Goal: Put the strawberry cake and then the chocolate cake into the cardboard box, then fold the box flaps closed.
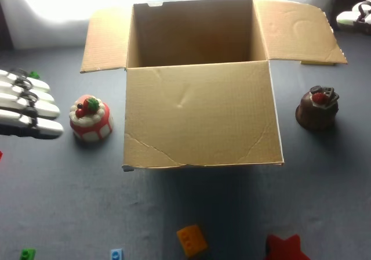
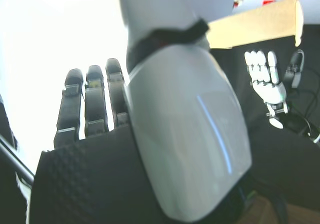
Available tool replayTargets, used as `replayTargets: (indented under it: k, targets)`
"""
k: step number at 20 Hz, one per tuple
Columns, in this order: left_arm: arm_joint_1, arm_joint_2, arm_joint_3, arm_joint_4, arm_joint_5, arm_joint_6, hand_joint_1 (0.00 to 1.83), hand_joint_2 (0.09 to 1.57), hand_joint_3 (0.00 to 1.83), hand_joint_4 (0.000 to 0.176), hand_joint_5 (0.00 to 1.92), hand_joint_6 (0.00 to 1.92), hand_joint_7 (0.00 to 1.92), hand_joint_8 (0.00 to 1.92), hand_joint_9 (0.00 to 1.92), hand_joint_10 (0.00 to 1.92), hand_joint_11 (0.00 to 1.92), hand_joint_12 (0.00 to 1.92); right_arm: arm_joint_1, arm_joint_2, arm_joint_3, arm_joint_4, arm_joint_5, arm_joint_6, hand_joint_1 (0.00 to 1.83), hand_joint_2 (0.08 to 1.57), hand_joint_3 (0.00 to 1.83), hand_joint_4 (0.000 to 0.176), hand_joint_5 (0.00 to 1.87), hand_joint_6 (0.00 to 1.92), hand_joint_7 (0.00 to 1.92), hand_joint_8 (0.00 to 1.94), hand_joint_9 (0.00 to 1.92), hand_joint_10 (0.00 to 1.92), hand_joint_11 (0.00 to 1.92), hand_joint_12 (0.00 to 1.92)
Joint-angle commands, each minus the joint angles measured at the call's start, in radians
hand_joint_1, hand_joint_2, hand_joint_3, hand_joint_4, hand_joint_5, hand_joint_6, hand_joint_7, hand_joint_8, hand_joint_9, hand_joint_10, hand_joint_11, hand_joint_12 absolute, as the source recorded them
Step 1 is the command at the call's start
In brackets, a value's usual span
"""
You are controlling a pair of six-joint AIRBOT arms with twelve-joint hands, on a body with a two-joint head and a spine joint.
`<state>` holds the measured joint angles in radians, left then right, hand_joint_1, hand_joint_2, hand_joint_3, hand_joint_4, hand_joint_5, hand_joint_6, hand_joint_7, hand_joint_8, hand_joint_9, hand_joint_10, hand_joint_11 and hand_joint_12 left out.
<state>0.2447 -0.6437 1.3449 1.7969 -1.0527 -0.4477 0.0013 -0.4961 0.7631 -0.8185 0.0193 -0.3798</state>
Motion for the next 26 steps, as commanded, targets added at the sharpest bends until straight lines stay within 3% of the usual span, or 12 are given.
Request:
replayTargets:
  k: [1,5,7,9,11,12,15,16,26]
  targets:
    - [0.015,-0.005,0.005,-0.105,0.014,0.021,1.18,0.94,0.0,0.049,0.0,0.0,0.0,0.0,0.0,0.0,0.01,0.0,0.002,0.012,0.007,-0.002,0.11,-0.005,1.13,1.09,0.02,0.038,0.0,0.0,0.01,0.0,0.0,0.0,0.0,0.0]
    - [0.122,-0.06,0.007,-0.203,0.069,0.097,1.22,0.95,0.0,0.042,0.0,0.0,0.0,0.0,0.0,0.0,0.0,0.0,-0.012,0.011,0.019,-0.001,0.197,-0.015,1.22,1.08,0.01,0.04,0.0,0.0,0.05,0.01,0.03,0.01,0.0,0.0]
    - [0.161,-0.093,0.017,-0.247,0.099,0.125,1.21,0.94,0.0,0.048,0.0,0.0,0.0,0.0,0.0,0.0,0.0,0.0,-0.021,0.011,0.024,-0.001,0.255,-0.059,1.22,1.08,0.01,0.048,0.0,0.0,0.03,0.0,0.01,0.0,0.0,0.0]
    - [0.191,-0.128,0.039,-0.28,0.131,0.135,1.22,0.96,0.0,0.05,0.0,0.0,0.0,0.0,0.0,0.0,0.01,0.01,-0.052,0.012,0.024,0.221,0.295,-0.311,1.22,1.09,0.02,0.042,0.0,0.0,0.01,0.0,0.0,0.0,0.0,0.0]
    - [0.201,-0.15,0.057,-0.305,0.156,0.15,1.23,0.97,0.01,0.052,0.0,0.0,0.0,0.0,0.0,0.0,0.02,0.01,-0.109,0.012,0.023,0.427,0.404,-0.592,1.24,1.07,0.01,0.052,0.0,0.0,0.04,0.01,0.01,0.0,0.0,0.0]
    - [0.203,-0.163,0.069,-0.317,0.163,0.161,1.23,0.98,0.01,0.042,0.0,0.0,0.0,0.0,0.0,0.0,0.03,0.02,-0.14,0.011,0.021,0.527,0.425,-0.683,1.23,1.07,0.0,0.051,0.0,0.0,0.05,0.02,0.02,0.01,0.0,0.0]
    - [0.207,-0.189,0.091,-0.338,0.173,0.185,1.21,0.97,0.0,0.05,0.0,0.0,0.0,0.0,0.0,0.0,0.03,0.03,-0.151,0.011,0.002,0.737,0.412,-0.885,1.2,1.08,0.01,0.055,0.0,0.0,0.0,0.0,0.0,0.0,0.0,0.0]
    - [0.209,-0.199,0.101,-0.343,0.173,0.191,1.16,0.97,0.0,0.048,0.0,0.0,0.0,0.0,0.01,0.01,0.01,0.18,-0.152,0.011,-0.006,0.793,0.407,-0.938,1.2,1.09,0.01,0.051,0.0,0.0,0.0,0.0,0.0,0.0,0.0,0.0]
    - [0.232,-0.316,0.22,-0.395,0.195,0.225,1.14,1.01,0.01,0.051,0.0,0.0,0.0,0.0,0.0,0.0,0.0,0.16,-0.152,0.012,-0.015,0.991,0.323,-0.945,1.21,1.1,0.01,0.053,0.0,0.0,0.0,0.0,0.0,0.0,0.0,0.0]
